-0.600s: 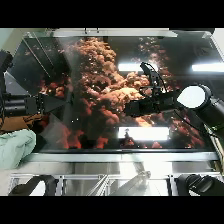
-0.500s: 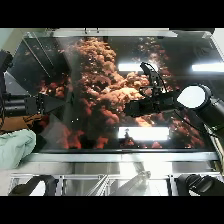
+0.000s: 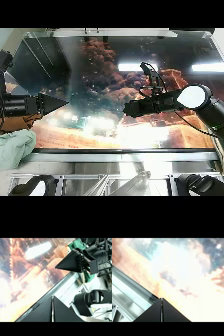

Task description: Fold the shirts.

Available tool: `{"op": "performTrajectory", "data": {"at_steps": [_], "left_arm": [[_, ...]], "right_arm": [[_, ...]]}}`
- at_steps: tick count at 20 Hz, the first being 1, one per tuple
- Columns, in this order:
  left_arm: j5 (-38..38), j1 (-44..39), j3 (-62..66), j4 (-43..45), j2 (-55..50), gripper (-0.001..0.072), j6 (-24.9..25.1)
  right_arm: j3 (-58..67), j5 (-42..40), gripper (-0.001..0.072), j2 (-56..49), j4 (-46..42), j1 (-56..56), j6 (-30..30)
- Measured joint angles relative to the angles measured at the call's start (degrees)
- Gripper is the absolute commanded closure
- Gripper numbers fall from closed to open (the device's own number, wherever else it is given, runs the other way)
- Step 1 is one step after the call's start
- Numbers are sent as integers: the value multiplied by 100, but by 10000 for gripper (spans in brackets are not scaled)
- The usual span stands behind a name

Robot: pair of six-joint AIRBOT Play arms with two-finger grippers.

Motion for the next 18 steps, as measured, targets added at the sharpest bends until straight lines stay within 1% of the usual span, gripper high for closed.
{"op": "performTrajectory", "data": {"at_steps": [4,9,14,15,16,17,18], "left_arm": [[101,0,0,-2,0,690,0],[629,0,0,-31,0,691,-81],[1088,-2,0,-120,0,697,-166],[1276,-2,0,-136,0,579,-186],[1569,2,9,-136,-2,285,-192],[1950,42,74,-125,-26,66,-201],[2302,120,214,-15,-83,-6,-203]], "right_arm": [[0,0,693,0,2,0,0],[-2,-120,693,0,68,0,0],[0,-264,689,-66,433,0,0],[0,-356,686,-107,505,0,2],[0,-461,658,-151,568,0,2],[0,-577,442,-203,632,0,2],[0,-686,181,-256,673,0,0]]}}
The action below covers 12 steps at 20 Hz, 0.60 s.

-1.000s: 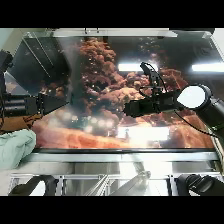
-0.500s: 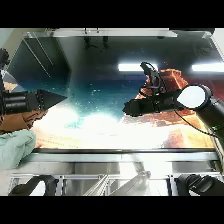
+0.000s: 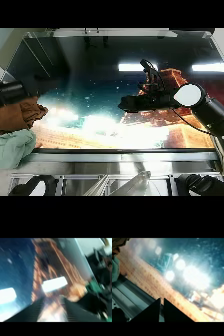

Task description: Fold the shirts.

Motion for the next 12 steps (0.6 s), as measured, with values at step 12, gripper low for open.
{"op": "performTrajectory", "data": {"at_steps": [12], "left_arm": [[-664,2468,3327,3840,-3731,11,-831]], "right_arm": [[-2,-828,120,-708,83,-9,-138]]}}
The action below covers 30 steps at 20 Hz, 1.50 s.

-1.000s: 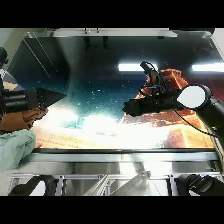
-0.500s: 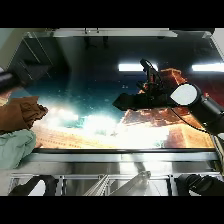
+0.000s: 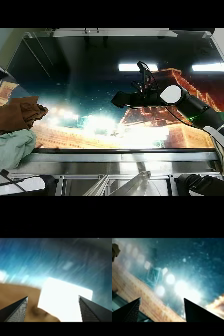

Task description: Fold the shirts.

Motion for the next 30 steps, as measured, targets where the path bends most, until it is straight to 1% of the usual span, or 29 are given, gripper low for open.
{"op": "performTrajectory", "data": {"at_steps": [3,6,7,8,9,10,12,13,15,16,18,20,21,22,23,25,26,27,28,29,30], "left_arm": [[-1069,245,286,977,-535,12,-439],[-1740,315,363,1561,-758,13,-831],[-1849,321,323,1663,-791,83,-916],[-1932,323,214,1749,-820,445,-994],[-1937,326,76,1832,-839,701,-1064],[-1937,330,-90,1851,-852,701,-1113],[-1965,332,-308,1801,-863,701,-1163],[-2041,332,-334,1598,-846,701,-1163],[-2144,304,-175,708,-702,701,-1165],[-2146,240,24,11,-562,700,-1163],[-1954,-2,522,-1648,-192,695,-1010],[-1515,-450,1075,-3464,267,687,-529],[-1246,-726,1346,-4177,503,685,-310],[-1034,-990,1580,-4590,688,685,-181],[-868,-1237,1781,-4739,826,682,-151],[-767,-1744,2065,-4592,966,680,-284],[-820,-2011,2133,-4452,984,604,-365],[-922,-2286,2142,-4343,975,330,-417],[-1034,-2544,2092,-4264,940,43,-461],[-1152,-2824,1982,-4168,885,-9,-509],[-1231,-3060,1856,-4079,828,-9,-522]], "right_arm": [[2,-44,120,-26,0,-4,-15],[2,-50,121,-35,0,-4,-15],[0,-52,129,-35,0,-4,-15],[2,-57,215,-35,-2,-7,-15],[0,-57,433,-35,-2,-4,-15],[0,-57,685,-35,0,-7,-15],[0,-39,693,-26,20,-7,-13],[0,-13,693,-9,22,-7,-15],[2,79,693,46,24,-13,-15],[4,140,693,87,24,-31,-15],[22,313,693,203,24,-138,-20],[68,503,693,407,24,-369,-83],[105,638,692,544,22,-529,-109],[138,767,692,684,22,-691,-129],[166,907,692,841,20,-872,-146],[199,1169,685,1106,20,-1193,-155],[208,1285,639,1204,17,-1322,-168],[214,1390,389,1281,20,-1423,-177],[219,1482,173,1329,17,-1488,-205],[223,1547,154,1362,17,-1534,-240],[225,1600,155,1384,20,-1563,-275]]}}
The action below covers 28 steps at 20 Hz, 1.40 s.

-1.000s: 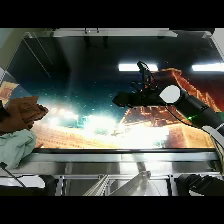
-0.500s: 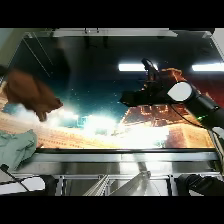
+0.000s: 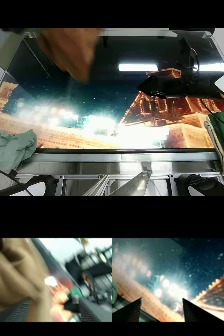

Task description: Fold the shirts.

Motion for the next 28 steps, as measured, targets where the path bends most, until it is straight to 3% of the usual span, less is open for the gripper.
{"op": "performTrajectory", "data": {"at_steps": [3,8,13,17,18,19,20,21,22,23,24,28], "left_arm": [[-142,-431,-315,492,-181,-8,-39],[-315,-289,-476,2068,-643,-5,-201],[-431,-391,-507,2616,-1797,12,-247],[-597,-662,-511,2743,-2979,13,-142],[-664,-713,-511,2756,-3222,13,-114],[-715,-765,-511,2761,-3453,14,-76],[-741,-815,-511,2758,-3648,14,-42],[-756,-866,-511,2758,-3805,102,-35],[-769,-918,-511,2758,-3954,356,-17],[-767,-975,-511,2758,-4085,641,-11],[-765,-1027,-511,2758,-4172,695,4],[-787,-1150,-505,2551,-4216,697,98]], "right_arm": [[0,90,153,9,-20,-42,-9],[9,-55,152,-341,-170,-76,-42],[201,-516,153,-1910,-197,-144,-129],[330,-610,156,-3329,940,-157,-850],[343,-592,176,-3613,1480,-155,-1202],[354,-560,315,-3834,1996,-151,-1534],[372,-527,361,-4039,2535,-144,-1867],[391,-498,351,-4216,3003,-140,-2162],[420,-481,354,-4356,3368,-138,-2385],[455,-474,430,-4476,3668,-138,-2562],[494,-450,696,-4588,3901,-138,-2710],[651,-87,694,-4774,4404,-140,-3220]]}}
